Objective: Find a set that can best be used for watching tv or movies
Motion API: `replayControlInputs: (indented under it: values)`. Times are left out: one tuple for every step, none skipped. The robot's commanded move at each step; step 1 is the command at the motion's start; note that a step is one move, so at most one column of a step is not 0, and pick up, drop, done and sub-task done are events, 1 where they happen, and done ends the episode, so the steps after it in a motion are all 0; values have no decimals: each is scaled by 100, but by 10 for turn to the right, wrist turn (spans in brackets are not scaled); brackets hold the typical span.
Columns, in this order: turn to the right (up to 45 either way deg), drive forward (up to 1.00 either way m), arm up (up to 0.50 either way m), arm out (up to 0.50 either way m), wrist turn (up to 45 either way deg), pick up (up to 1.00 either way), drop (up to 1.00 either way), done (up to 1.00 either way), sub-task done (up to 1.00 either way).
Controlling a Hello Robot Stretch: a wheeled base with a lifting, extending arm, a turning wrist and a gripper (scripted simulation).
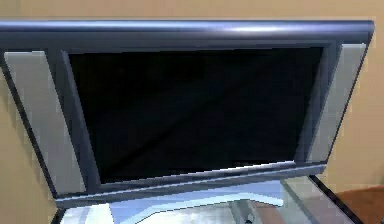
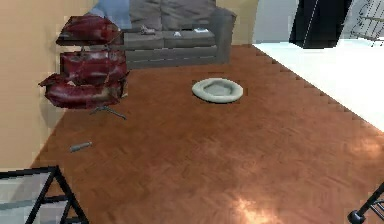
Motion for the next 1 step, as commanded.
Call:
replayControlInputs:
  values:
    - [0,0,0,0,0,0,0,100,0]
